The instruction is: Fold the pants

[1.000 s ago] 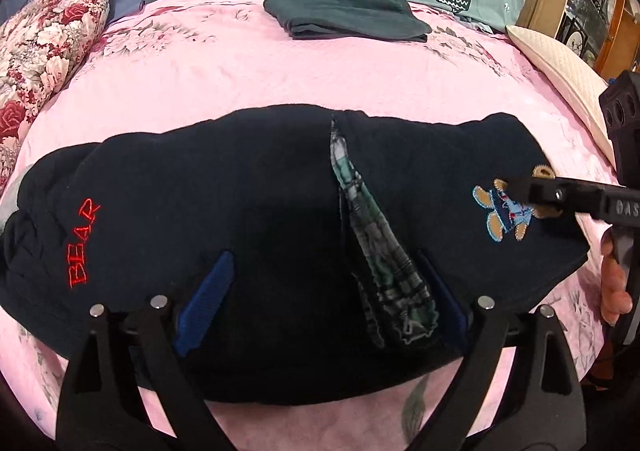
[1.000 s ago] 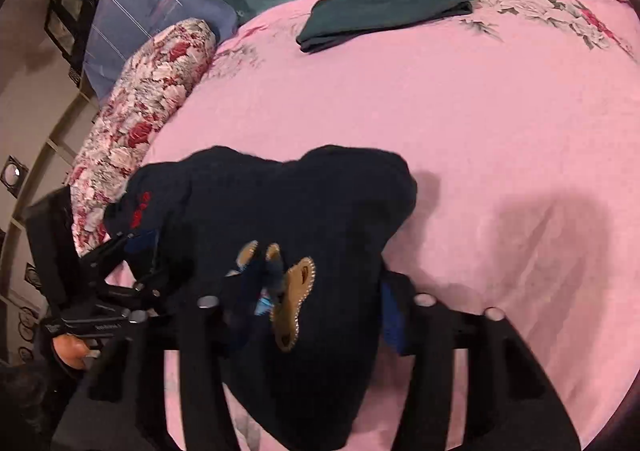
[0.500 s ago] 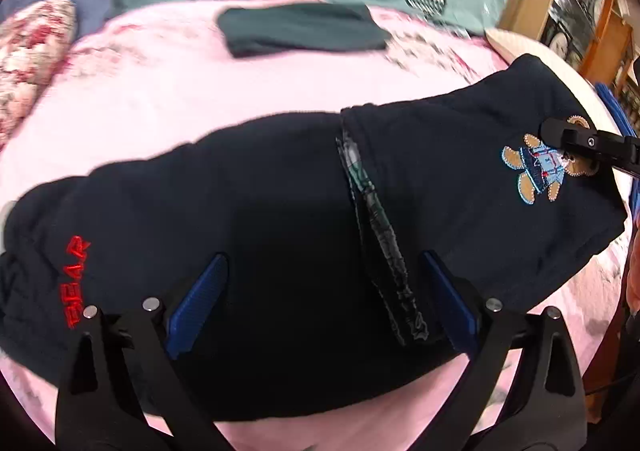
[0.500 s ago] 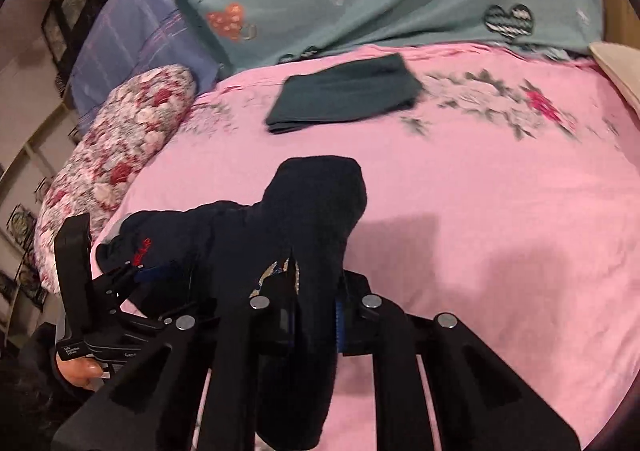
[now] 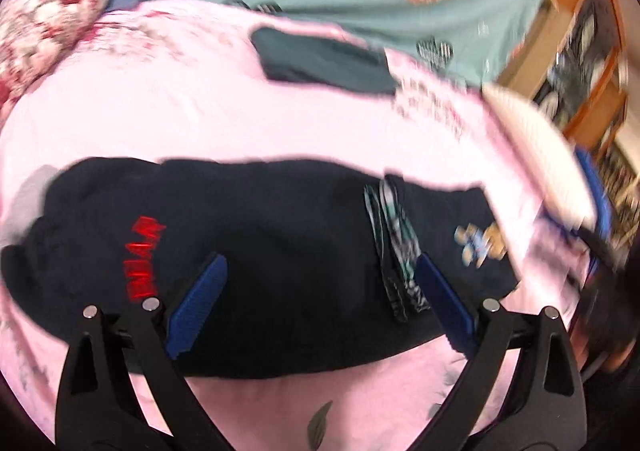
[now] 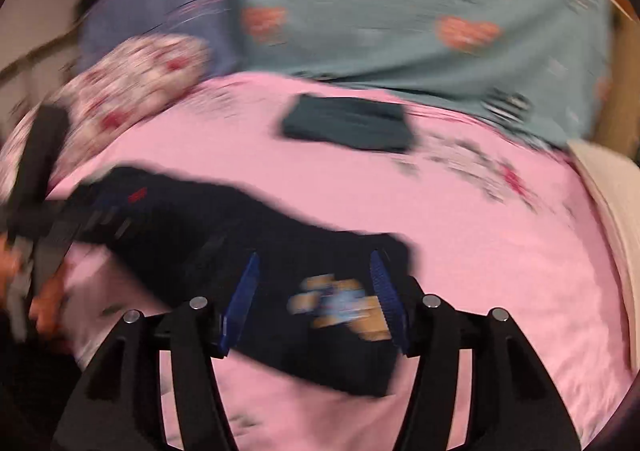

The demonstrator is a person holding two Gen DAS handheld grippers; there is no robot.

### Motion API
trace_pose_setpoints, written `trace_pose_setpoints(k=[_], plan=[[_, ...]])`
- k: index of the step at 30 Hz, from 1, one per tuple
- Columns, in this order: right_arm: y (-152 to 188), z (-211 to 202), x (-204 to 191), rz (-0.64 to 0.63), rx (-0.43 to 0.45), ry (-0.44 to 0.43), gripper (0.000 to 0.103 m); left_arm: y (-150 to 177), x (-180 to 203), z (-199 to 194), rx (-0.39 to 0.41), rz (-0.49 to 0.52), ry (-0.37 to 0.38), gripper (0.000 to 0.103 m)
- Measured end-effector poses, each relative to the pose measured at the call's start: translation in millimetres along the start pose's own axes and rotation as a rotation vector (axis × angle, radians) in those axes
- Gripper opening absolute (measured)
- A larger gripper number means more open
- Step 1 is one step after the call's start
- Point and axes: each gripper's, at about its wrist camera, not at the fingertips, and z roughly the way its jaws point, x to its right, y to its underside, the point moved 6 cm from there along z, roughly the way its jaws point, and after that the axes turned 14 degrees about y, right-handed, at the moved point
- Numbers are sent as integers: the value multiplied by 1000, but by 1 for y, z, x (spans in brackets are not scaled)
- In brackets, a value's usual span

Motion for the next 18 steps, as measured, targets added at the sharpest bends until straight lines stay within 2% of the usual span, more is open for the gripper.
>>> trace_pose_setpoints(k=[3, 5, 10, 11, 12, 13, 14, 18], plan=[[12, 6, -59, -175, -6, -24, 58, -2, -12, -22, 56, -9, -36, 97], [16, 20, -75, -191, -32, -31, 56, 3, -22, -24, 49, -25, -57, 97], [19, 53, -84, -156, -133, -10, 48, 21, -48, -28, 12, -66, -90, 97], [23, 60, -85, -166, -158, 9, 38, 24, -51, -29, 11, -67, -91, 97], [24, 62, -87, -165, -177, 21, 35, 26, -54, -30, 12, -66, -89, 97], [23, 61, -85, -135, -183, 15, 22, 27, -57, -31, 11, -66, -87, 97], [21, 60, -81, -99, -192, -6, 16, 29, -58, -33, 10, -66, -83, 97], [11, 49, -64, 46, -207, -85, 13, 32, -57, -35, 13, -45, -78, 97]])
